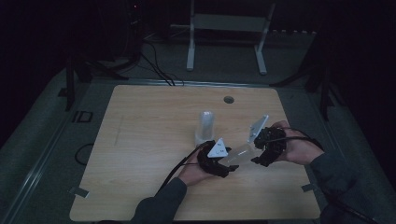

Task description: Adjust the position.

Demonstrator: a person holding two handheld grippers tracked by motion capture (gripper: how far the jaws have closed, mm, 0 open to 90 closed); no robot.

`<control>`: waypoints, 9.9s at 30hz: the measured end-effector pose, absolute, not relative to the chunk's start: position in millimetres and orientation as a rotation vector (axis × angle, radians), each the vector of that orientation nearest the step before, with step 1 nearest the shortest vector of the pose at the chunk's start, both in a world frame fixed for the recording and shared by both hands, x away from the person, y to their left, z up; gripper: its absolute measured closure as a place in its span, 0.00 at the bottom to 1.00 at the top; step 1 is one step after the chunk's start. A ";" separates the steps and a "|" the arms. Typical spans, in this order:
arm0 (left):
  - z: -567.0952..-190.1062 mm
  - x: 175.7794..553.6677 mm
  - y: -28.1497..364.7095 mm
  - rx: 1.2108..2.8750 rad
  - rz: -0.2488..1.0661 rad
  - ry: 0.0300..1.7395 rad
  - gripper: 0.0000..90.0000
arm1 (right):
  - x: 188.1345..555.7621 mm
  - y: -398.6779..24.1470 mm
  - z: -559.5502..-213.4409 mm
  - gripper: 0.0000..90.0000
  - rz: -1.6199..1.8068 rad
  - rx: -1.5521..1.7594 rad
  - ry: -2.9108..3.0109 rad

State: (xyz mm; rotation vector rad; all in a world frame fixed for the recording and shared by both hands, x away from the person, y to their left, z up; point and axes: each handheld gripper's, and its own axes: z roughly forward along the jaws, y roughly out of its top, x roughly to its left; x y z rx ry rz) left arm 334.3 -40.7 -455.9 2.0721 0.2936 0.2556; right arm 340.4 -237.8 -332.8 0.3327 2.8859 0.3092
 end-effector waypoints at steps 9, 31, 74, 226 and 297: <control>-457.1 332.1 -43.4 2.093 0.259 0.270 0.35 | 342.9 -235.6 -336.5 0.34 0.249 0.313 2.918; -460.0 327.4 -49.4 2.149 0.229 0.195 0.35 | 341.7 -227.1 -351.0 0.33 0.103 0.230 2.995; -453.5 316.7 -58.7 2.152 0.219 0.096 0.32 | 337.7 -223.1 -374.7 0.44 0.056 0.191 3.099; -446.3 328.3 -39.8 2.004 0.237 0.302 0.27 | 317.9 -276.6 -420.9 0.46 0.945 1.099 2.196; -425.5 346.7 -35.8 1.847 0.123 0.502 0.27 | 293.1 -264.9 -421.9 0.46 1.209 1.072 1.788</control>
